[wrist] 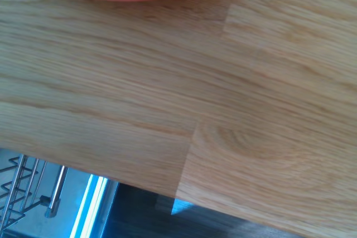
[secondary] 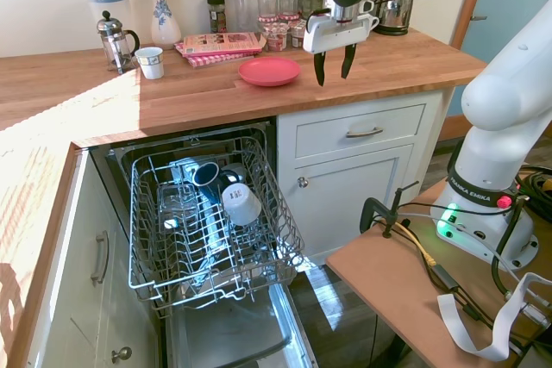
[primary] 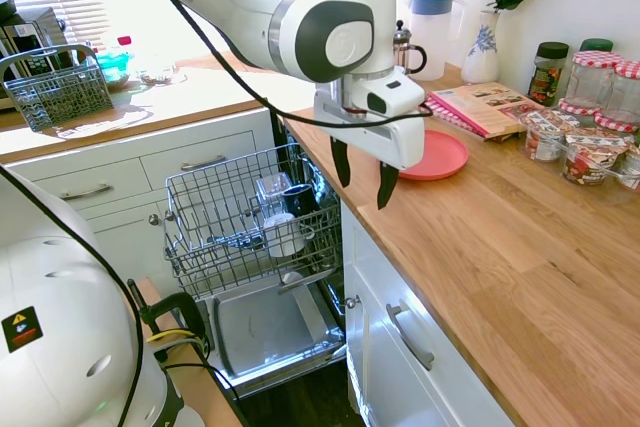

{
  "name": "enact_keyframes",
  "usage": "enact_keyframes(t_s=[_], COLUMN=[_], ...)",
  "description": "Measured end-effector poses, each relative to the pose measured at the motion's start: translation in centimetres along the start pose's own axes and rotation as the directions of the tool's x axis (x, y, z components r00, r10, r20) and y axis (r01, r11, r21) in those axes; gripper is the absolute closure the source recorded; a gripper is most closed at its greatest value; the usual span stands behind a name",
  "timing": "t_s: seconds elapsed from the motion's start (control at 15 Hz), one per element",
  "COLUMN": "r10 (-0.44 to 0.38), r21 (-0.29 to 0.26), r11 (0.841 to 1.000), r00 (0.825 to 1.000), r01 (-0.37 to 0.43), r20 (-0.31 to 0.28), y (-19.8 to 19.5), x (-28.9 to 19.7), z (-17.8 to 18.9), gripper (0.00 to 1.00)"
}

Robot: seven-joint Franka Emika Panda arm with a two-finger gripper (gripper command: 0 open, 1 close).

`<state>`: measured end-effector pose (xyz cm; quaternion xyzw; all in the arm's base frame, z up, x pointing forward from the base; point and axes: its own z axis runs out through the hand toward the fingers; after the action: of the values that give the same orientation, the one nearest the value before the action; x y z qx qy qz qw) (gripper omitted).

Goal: Put the plate in the dishwasher

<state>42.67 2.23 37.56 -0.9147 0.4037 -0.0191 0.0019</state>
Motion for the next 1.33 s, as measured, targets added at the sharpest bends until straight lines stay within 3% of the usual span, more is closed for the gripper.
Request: enact_keyframes(t_s=[0.33,0.6,0.93,1.27,1.33], r10=[0.046,0.086,0.114,0.129,0.128], r21=[0.053,0.148,0.223,0.246,0.254], r11=[0.997,0.985,0.965,0.955,0.952], r00=[0.999,0.996,0.987,0.978,0.977], r01=[-0.047,-0.090,-0.137,-0.166,-0.170], r20=[0.011,0.033,0.114,0.161,0.173], y=[-0.7,-3.2,-6.8,-9.0,-9.3], x=[1.3,6.5,13.8,16.9,17.3], z=[-1.2,-3.3,-1.0,2.0,2.6], gripper=[0.00,0.00,0.00,0.00,1.00])
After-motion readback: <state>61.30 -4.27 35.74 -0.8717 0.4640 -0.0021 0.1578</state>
